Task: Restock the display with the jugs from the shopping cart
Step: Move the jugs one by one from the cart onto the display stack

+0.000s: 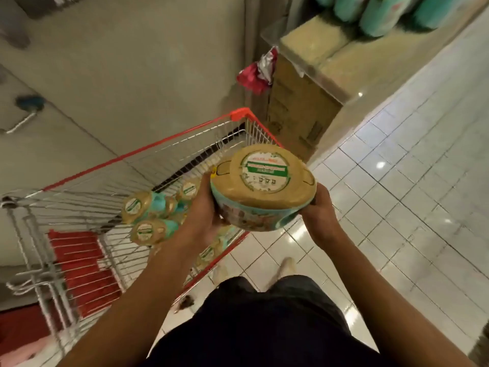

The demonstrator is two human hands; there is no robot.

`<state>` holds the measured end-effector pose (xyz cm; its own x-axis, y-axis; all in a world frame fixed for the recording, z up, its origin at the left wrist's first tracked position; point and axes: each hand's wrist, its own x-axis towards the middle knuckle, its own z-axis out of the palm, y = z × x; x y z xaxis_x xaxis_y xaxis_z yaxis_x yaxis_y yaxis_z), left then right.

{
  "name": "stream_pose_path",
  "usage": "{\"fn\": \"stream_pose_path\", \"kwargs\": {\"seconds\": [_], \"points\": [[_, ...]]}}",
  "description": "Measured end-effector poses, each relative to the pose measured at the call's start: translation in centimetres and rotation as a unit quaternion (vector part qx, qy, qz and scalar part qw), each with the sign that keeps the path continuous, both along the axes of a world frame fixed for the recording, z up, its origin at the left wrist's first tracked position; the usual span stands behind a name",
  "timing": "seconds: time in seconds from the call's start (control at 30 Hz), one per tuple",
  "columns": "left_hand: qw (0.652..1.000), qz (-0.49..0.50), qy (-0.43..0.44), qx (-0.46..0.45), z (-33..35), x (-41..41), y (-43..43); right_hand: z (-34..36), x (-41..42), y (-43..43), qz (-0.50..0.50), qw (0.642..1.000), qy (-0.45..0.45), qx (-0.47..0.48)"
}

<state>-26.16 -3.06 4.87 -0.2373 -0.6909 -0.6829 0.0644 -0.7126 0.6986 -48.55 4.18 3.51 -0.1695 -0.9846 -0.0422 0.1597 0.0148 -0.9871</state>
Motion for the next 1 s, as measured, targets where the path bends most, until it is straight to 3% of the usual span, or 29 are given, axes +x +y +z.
{"fn": "stream_pose_path", "kwargs": {"seconds": [0.23, 0.53, 1.0], "points": [[0.996, -0.092, -0.002, 0.011, 1.7, -16.1, 0.9, 1.0, -13.8, 5.1, -0.113, 0.992, 0.026, 0.038], [0.983, -0.181, 0.009, -0.022, 3.0, -33.4, -0.3, 3.0, -29.6, 6.4, -0.18, 0.98, 0.07, 0.046], [0.971, -0.229, 0.056, -0.031, 0.8, -55.9, -13.8, 2.1, -51.5, -5.4, -0.222, 0.969, 0.089, 0.059]]}}
